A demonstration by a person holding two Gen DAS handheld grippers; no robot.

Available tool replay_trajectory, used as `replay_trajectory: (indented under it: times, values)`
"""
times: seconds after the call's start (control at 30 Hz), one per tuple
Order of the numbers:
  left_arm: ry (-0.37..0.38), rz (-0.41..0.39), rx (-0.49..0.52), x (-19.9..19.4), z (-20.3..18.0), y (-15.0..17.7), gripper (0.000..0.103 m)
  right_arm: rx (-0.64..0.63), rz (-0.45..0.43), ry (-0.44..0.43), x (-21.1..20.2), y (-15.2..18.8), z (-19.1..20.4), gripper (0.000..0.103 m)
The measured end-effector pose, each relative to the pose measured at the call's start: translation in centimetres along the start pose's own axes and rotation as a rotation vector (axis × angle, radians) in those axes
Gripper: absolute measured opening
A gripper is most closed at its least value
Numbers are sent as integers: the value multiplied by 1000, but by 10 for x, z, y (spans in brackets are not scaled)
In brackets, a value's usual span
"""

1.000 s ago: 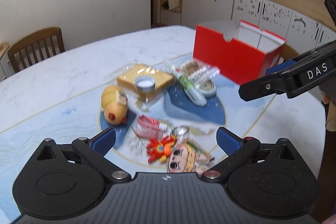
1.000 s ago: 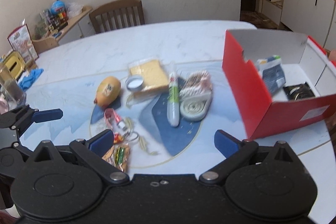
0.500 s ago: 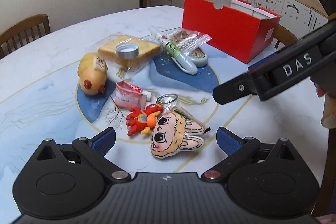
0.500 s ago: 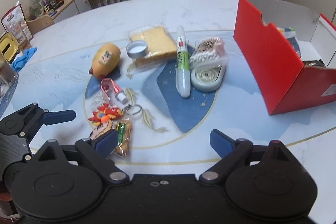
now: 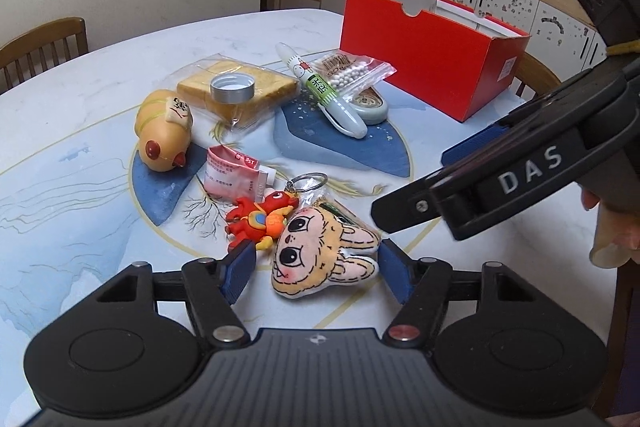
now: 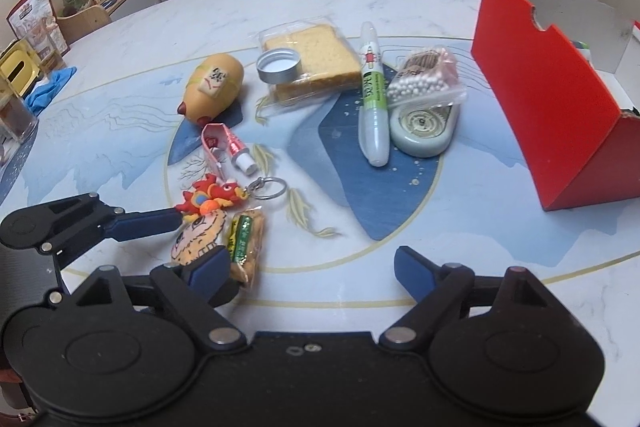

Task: Organize objects
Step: 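Grasp the cartoon face keychain with the left tool while the right tool grasps the yellow-green snack bag, then carry the keychain and snack bag with both tools into the red box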

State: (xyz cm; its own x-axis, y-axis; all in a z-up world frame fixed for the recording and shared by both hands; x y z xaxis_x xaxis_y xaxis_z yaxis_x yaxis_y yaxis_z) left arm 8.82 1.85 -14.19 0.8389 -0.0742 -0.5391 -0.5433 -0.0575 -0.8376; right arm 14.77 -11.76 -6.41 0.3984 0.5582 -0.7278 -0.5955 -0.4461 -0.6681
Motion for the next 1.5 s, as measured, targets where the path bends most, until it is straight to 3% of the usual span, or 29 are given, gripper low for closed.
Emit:
replay_trajectory:
  times: [0.3, 0.5, 0.93, 1.13, 1.5]
  values:
    - [6, 3, -30, -8, 4, 3, 51, -9, 8, -38, 5, -3, 8, 83]
    - [-46, -4, -30, -28, 13, 7, 51, -31, 16, -40, 14, -6, 14, 78]
    - [-118, 14, -52, -43, 22, 14, 51, -131, 41, -25, 31, -1, 41, 49]
    - [-133, 12, -52, -43, 21, 13, 51, -176, 34, 2, 31, -1, 47, 26]
    - [-126, 9, -41, -44, 12, 2, 51, -132, 27, -32, 7, 9, 28, 18]
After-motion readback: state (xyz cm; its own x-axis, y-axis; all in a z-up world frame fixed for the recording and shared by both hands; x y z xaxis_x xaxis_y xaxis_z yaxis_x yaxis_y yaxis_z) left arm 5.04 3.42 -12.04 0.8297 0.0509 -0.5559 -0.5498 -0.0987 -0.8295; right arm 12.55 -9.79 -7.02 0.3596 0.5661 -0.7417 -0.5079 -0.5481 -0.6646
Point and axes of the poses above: each gripper's, at about its wrist camera, not at the fingertips, and x roughly the way its jaws point, z to its left, y to its underside, the point moved 2 cm from there along x, roughly the way its jaws point, and after that the axes turned 11 degrees about -z, right-handed, at the moved point
